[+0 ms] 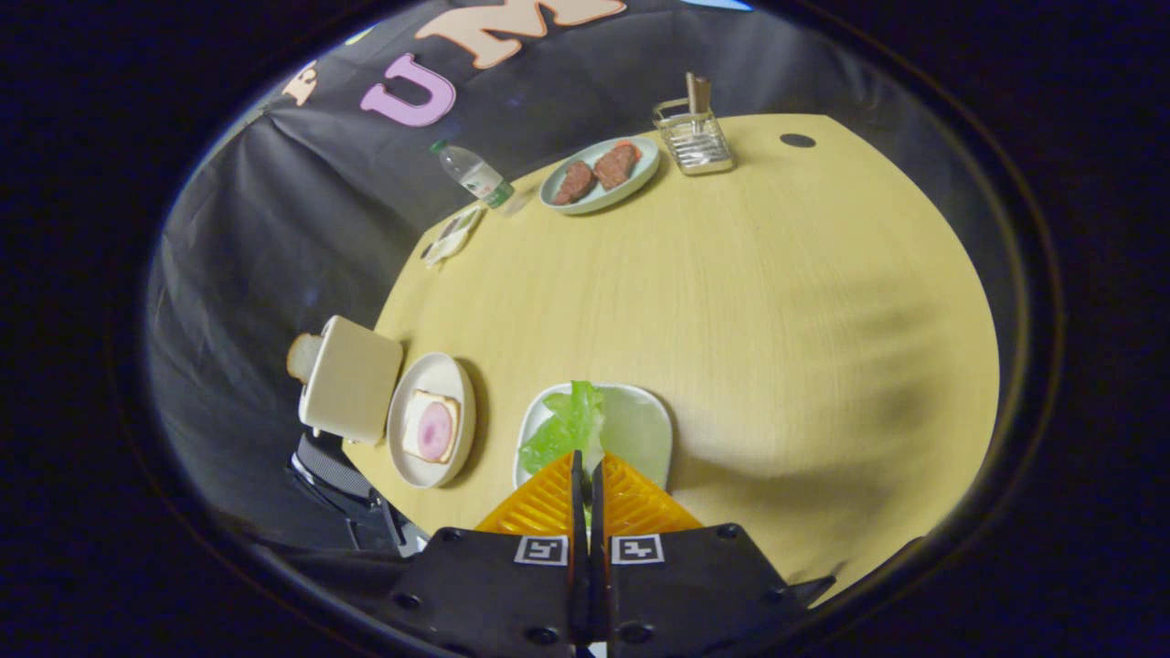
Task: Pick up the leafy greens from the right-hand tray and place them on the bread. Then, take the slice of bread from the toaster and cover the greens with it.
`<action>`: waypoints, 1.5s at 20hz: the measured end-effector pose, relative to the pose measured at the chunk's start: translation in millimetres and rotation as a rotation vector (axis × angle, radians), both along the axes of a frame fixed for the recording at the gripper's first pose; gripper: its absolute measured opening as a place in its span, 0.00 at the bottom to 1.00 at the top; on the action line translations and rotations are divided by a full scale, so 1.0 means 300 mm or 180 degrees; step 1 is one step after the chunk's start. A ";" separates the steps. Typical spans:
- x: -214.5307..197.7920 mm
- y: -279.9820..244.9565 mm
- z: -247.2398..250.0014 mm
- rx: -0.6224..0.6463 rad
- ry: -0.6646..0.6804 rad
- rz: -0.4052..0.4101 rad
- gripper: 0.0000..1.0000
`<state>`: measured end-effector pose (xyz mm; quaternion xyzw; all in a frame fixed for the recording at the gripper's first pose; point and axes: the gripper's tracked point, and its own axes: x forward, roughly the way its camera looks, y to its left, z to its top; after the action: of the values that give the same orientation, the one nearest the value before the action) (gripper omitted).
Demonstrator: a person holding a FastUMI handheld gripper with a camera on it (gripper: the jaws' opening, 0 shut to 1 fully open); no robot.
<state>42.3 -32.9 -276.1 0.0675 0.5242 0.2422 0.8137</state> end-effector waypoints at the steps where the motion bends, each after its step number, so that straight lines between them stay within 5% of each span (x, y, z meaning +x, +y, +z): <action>1: -0.007 0.017 0.029 0.0026 -0.0041 0.0027 0.04; 14: -0.141 0.546 0.290 0.0912 -0.0152 0.0262 0.03; 22: -0.252 0.892 0.206 0.1225 0.0184 0.0444 0.04; 30: -0.264 0.920 -0.029 0.0842 0.0505 0.0293 0.04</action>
<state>-36.9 243.1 -284.7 0.1689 0.5528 0.3401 0.7418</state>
